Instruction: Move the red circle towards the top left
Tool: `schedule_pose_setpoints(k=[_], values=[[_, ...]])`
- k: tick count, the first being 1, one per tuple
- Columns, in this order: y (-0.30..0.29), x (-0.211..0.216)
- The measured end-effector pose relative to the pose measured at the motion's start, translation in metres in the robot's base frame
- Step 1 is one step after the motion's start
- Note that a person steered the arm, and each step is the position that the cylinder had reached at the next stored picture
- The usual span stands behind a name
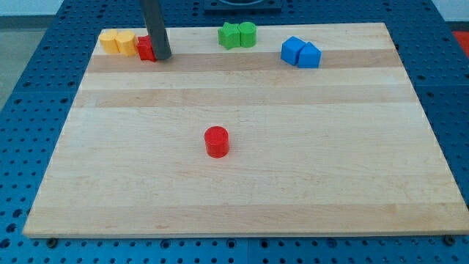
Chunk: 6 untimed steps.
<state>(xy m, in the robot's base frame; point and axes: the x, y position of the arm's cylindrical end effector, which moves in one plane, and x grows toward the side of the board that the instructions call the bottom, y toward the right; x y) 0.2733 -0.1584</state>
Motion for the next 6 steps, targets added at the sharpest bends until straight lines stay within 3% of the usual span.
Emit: schedule_pose_setpoints(k=[3,6], values=[[-0.004,-0.001],[0.132,0.106]])
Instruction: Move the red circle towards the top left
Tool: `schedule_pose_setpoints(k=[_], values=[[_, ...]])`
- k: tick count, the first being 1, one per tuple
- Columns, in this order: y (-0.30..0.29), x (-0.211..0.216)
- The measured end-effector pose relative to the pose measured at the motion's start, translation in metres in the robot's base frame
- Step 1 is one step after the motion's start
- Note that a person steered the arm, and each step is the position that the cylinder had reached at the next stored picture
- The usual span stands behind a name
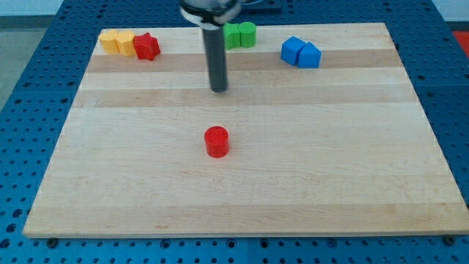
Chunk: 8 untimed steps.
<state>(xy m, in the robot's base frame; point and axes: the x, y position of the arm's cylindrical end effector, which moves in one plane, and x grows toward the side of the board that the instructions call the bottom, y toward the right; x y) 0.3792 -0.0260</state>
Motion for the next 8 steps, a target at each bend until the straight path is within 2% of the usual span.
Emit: schedule_pose_setpoints(k=[1,2,3,5,8], values=[[0.028,0.052],[0.031,0.107],[0.015,0.131],[-0.029,0.128],[-0.052,0.082]])
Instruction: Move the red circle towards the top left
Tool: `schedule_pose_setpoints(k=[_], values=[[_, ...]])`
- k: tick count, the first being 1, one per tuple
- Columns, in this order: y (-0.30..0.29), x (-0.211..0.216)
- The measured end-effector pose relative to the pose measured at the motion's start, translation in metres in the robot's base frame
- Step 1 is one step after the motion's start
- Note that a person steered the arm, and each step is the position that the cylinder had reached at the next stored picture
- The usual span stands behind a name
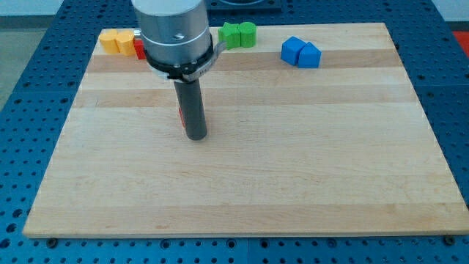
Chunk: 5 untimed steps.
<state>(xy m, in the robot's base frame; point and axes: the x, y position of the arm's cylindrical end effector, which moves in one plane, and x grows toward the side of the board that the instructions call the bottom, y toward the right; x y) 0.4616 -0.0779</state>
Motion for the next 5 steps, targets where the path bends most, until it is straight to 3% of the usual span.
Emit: schedule_pose_setpoints(k=[5], values=[[-0.008,-0.068]])
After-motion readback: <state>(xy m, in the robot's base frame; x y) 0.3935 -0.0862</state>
